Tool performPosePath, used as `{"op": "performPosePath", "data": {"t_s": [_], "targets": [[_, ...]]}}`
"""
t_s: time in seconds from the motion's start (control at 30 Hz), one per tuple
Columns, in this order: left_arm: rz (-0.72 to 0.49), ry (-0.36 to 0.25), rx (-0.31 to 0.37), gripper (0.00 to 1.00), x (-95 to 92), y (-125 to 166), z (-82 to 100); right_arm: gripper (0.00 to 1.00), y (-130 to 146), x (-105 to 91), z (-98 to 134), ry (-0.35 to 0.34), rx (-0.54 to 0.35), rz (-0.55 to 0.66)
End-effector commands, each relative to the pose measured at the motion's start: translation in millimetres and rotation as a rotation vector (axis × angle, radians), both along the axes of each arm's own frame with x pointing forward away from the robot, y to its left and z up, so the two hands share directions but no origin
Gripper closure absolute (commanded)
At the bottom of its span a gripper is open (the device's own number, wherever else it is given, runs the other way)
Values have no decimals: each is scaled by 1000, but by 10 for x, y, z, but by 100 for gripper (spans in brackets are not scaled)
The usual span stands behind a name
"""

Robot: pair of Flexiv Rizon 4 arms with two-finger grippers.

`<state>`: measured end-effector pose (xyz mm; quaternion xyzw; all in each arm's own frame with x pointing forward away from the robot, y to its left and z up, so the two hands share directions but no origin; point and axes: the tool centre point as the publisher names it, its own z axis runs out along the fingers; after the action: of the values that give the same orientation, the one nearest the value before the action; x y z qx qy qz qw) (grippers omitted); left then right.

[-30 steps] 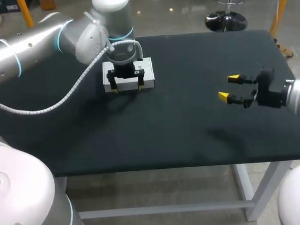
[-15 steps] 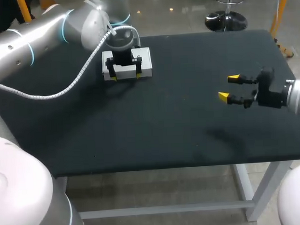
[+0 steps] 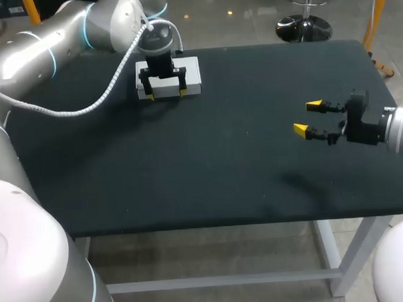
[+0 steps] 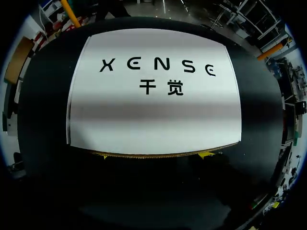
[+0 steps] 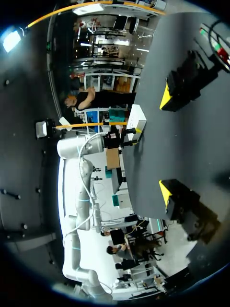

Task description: Assemble the packaging by folding the flat box into shape, placing the metal phone stand inside, and closing the box properly

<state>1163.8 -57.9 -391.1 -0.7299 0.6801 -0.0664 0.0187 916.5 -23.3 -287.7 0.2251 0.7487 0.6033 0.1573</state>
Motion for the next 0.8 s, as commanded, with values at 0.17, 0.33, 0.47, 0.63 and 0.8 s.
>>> {"op": "performPosePath", "data": {"t_s": [0.17,0.33,0.47,0.63,0.8], "targets": [[-86,-126,-88,0,-359,130,106,0,-8,-2,-8,-4,5,2],[-152,-285,-152,0,-800,237,284,0,-8,-2,-8,-4,5,2],[-209,-397,-191,0,-1148,322,433,0,-8,-2,-8,-4,5,2],[-264,-537,-208,0,-1476,435,540,0,-8,-2,-8,-4,5,2],[-303,-640,-261,0,-1691,599,571,0,-8,-2,-8,-4,5,2]]}}
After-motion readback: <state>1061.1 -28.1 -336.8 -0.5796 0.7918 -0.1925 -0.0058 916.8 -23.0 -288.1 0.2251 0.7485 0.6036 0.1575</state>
